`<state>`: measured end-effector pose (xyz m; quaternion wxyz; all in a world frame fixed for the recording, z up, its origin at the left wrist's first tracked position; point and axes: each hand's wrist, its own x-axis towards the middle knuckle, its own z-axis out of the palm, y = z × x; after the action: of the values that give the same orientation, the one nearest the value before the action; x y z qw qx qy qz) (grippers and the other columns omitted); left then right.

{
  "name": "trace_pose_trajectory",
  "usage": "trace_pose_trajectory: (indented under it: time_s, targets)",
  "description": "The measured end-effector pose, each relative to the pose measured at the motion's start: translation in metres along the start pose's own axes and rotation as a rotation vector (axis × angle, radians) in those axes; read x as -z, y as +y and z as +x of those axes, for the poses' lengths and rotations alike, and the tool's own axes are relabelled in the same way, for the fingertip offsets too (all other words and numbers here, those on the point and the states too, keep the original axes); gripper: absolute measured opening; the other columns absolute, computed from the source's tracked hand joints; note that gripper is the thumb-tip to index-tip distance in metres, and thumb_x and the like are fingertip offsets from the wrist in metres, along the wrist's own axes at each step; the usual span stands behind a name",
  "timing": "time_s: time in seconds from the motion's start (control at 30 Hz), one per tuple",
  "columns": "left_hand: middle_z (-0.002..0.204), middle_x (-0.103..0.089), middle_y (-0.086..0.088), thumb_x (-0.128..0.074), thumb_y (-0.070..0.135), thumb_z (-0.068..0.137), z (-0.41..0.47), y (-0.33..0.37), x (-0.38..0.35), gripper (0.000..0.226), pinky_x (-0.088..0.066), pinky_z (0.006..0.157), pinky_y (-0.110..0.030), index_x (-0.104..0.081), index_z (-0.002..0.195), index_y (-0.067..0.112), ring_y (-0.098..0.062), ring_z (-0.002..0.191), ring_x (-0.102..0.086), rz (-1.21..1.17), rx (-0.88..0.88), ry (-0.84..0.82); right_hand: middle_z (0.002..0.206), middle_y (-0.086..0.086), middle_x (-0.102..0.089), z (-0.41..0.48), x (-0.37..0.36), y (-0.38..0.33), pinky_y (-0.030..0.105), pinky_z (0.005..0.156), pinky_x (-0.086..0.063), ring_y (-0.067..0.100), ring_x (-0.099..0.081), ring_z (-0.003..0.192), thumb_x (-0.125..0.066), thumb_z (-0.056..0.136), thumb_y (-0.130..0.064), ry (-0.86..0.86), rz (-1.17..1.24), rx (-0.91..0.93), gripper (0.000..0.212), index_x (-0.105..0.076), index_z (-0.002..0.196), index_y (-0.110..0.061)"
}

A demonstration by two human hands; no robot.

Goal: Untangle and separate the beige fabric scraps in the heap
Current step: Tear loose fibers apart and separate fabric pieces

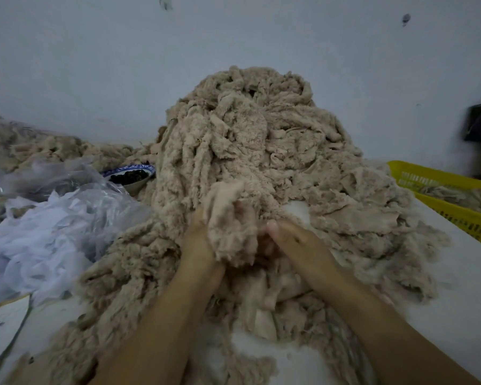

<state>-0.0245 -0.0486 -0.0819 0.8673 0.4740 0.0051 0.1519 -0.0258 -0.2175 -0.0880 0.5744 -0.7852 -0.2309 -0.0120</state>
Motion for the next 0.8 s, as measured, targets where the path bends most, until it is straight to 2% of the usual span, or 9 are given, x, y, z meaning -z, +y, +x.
trace_pose_trajectory:
  time_s: [0.07, 0.13, 0.23, 0.3, 0.43, 0.53, 0.6, 0.7, 0.8]
  targets:
    - [0.101, -0.077, 0.003, -0.059, 0.025, 0.095, -0.009, 0.001, -0.010, 0.020, -0.061, 0.073, -0.029, -0.075, 0.100, 0.037, -0.013, 0.093, -0.074, 0.198, -0.062, -0.157, 0.098, -0.041, -0.060, 0.003, 0.002, 0.000, -0.003, 0.072, -0.038, -0.023, -0.055, 0.091, -0.043, 0.074, -0.082, 0.008, -0.017, 0.000, 0.037, -0.062, 0.094, -0.057]
    - [0.106, -0.076, 0.003, -0.057, 0.024, 0.099, -0.020, 0.001, -0.016, 0.027, -0.060, 0.084, -0.040, -0.073, 0.100, 0.046, -0.020, 0.102, -0.072, 0.307, -0.045, -0.259, 0.097, -0.033, -0.063, 0.005, 0.001, 0.003, 0.004, 0.071, -0.044, -0.019, -0.058, 0.090, -0.054, 0.078, -0.077, -0.015, -0.028, -0.045, 0.039, -0.056, 0.102, -0.046]
    - [0.112, -0.073, 0.013, -0.059, 0.039, 0.097, -0.025, -0.004, -0.016, 0.018, -0.056, 0.081, -0.022, -0.070, 0.107, 0.049, -0.006, 0.106, -0.068, 0.341, 0.018, -0.342, 0.099, -0.023, -0.068, 0.006, 0.002, 0.007, 0.016, 0.078, -0.052, -0.002, -0.065, 0.098, -0.062, 0.095, -0.040, -0.043, -0.034, -0.048, 0.012, -0.056, 0.104, -0.043]
    - [0.121, -0.068, 0.019, -0.066, 0.058, 0.083, -0.029, -0.005, -0.018, 0.033, -0.054, 0.084, -0.018, -0.067, 0.115, 0.051, 0.001, 0.111, -0.064, 0.381, 0.077, -0.418, 0.097, -0.022, -0.072, 0.004, 0.005, 0.009, 0.014, 0.075, -0.052, -0.003, -0.067, 0.094, -0.060, 0.097, -0.031, -0.018, 0.061, -0.047, 0.012, -0.060, 0.103, -0.041]
    - [0.115, -0.064, 0.036, -0.060, 0.066, 0.087, -0.031, -0.005, -0.013, 0.018, -0.049, 0.078, -0.006, -0.063, 0.105, 0.063, 0.014, 0.106, -0.060, 0.464, 0.039, -0.484, 0.082, 0.008, -0.071, 0.012, 0.021, 0.009, 0.029, 0.062, -0.053, 0.015, -0.067, 0.068, -0.052, 0.101, -0.017, 0.214, 0.572, -0.185, 0.013, -0.063, 0.094, -0.014]
    - [0.113, -0.058, 0.040, -0.046, 0.076, 0.079, -0.029, -0.001, -0.012, 0.047, -0.044, 0.077, -0.004, -0.058, 0.118, 0.053, 0.023, 0.103, -0.053, 0.746, -0.031, -0.472, 0.089, 0.002, -0.072, 0.020, 0.052, 0.014, 0.023, 0.065, -0.054, 0.010, -0.069, 0.075, -0.049, 0.103, -0.029, 0.503, 1.041, -0.111, 0.020, -0.062, 0.104, -0.014]
    - [0.114, -0.058, 0.026, -0.045, 0.082, 0.071, -0.030, -0.004, -0.012, 0.058, -0.044, 0.081, -0.005, -0.059, 0.113, 0.044, 0.015, 0.105, -0.053, 0.980, -0.014, -0.607, 0.110, 0.003, -0.072, 0.017, 0.055, 0.020, 0.024, 0.076, -0.054, 0.011, -0.072, 0.095, -0.046, 0.102, -0.044, 0.490, 0.927, -0.209, 0.033, -0.055, 0.118, -0.016]
    - [0.116, -0.048, 0.015, -0.062, 0.072, 0.080, -0.028, -0.015, -0.008, 0.048, -0.037, 0.089, -0.013, -0.059, 0.111, 0.035, 0.001, 0.110, -0.042, 1.371, -0.034, -0.849, 0.098, 0.003, -0.075, 0.013, 0.037, 0.029, 0.023, 0.067, -0.054, 0.010, -0.073, 0.079, -0.054, 0.100, -0.035, 0.389, 0.523, -0.302, 0.028, -0.066, 0.105, -0.011]
    - [0.089, -0.057, 0.015, -0.063, 0.035, 0.096, -0.023, -0.019, -0.002, 0.011, -0.036, 0.068, -0.010, -0.062, 0.087, 0.031, 0.007, 0.081, -0.049, 1.270, -0.143, -0.702, 0.091, -0.001, -0.076, 0.008, 0.027, 0.023, 0.016, 0.064, -0.053, 0.005, -0.070, 0.075, -0.057, 0.098, -0.038, 0.195, 0.315, -0.208, 0.026, -0.074, 0.097, -0.019]
